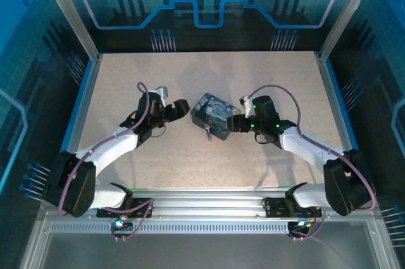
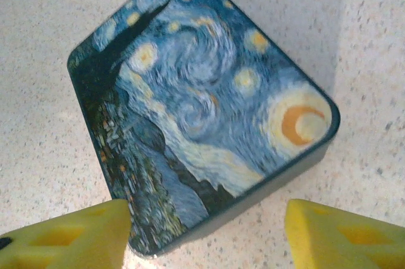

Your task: Unlock a padlock with a key

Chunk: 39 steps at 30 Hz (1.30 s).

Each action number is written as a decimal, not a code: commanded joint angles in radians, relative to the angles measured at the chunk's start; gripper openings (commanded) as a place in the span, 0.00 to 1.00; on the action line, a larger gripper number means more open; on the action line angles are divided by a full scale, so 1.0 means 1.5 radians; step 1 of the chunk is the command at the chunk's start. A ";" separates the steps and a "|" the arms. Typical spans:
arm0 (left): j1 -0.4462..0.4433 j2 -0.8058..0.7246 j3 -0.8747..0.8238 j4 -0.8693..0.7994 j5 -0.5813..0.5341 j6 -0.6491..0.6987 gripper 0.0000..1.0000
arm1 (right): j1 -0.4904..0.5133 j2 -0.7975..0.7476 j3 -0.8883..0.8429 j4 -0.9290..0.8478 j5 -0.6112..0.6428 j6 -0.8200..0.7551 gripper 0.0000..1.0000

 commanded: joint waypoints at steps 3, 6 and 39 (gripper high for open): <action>0.006 0.122 0.098 -0.026 0.125 0.078 0.83 | -0.027 0.028 -0.029 0.062 -0.101 0.069 0.75; 0.006 0.194 0.142 -0.034 0.139 0.086 0.81 | -0.029 0.052 -0.021 0.077 -0.123 0.076 0.76; -0.024 0.103 -0.053 -0.025 0.093 0.049 0.65 | -0.034 0.289 0.241 0.094 -0.178 -0.023 0.78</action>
